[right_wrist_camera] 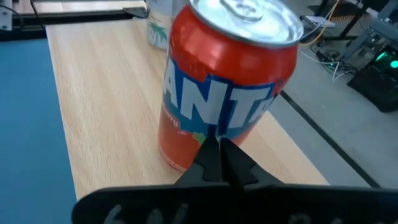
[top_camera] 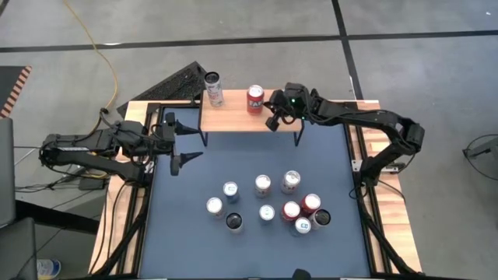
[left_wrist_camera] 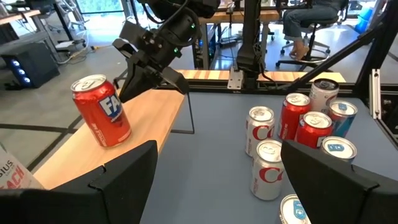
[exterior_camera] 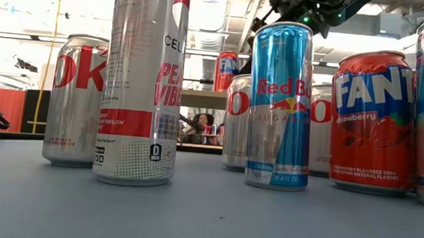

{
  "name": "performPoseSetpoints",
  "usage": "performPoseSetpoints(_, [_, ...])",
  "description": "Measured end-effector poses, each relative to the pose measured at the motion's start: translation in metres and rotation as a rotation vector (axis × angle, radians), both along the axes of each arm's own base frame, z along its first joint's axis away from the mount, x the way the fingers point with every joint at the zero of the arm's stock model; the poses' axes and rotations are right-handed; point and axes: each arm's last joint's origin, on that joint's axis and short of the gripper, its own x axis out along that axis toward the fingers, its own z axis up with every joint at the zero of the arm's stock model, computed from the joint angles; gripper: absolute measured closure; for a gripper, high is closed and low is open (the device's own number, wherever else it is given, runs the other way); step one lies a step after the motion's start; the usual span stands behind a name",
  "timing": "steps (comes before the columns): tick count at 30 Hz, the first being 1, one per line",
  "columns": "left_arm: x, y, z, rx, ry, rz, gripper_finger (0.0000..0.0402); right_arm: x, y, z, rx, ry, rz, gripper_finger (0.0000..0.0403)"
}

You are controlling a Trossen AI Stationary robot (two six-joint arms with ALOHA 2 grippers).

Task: Place canned beverage on shelf
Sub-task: Adjust the orange soda can

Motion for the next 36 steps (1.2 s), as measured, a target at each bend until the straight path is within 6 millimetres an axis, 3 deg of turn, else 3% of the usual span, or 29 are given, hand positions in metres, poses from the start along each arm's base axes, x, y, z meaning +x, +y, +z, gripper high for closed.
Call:
performPoseSetpoints(10, [0.000,0.000,0.000,-0.001,-0.001,0.001,0.0069,0.001,-0.002,0.005,-0.024,-0.044,-0.002,0.0403])
performPoseSetpoints(20, [0.000,0.000,0.000,-0.003,-0.002,0.002,0.0069,0.010,0.016,0.002,-0.006,-0.035,0.049,0.0403])
performPoseSetpoints(30, [0.000,0.000,0.000,0.000,0.000,0.002,0.0069,0.026,-0.002,-0.027,0.011,-0.004,0.025,0.0403])
performPoseSetpoints(36, [0.000,0.000,0.000,0.006,0.003,0.002,0.0069,0.028,-0.002,-0.024,-0.003,-0.027,0.028,0.0403])
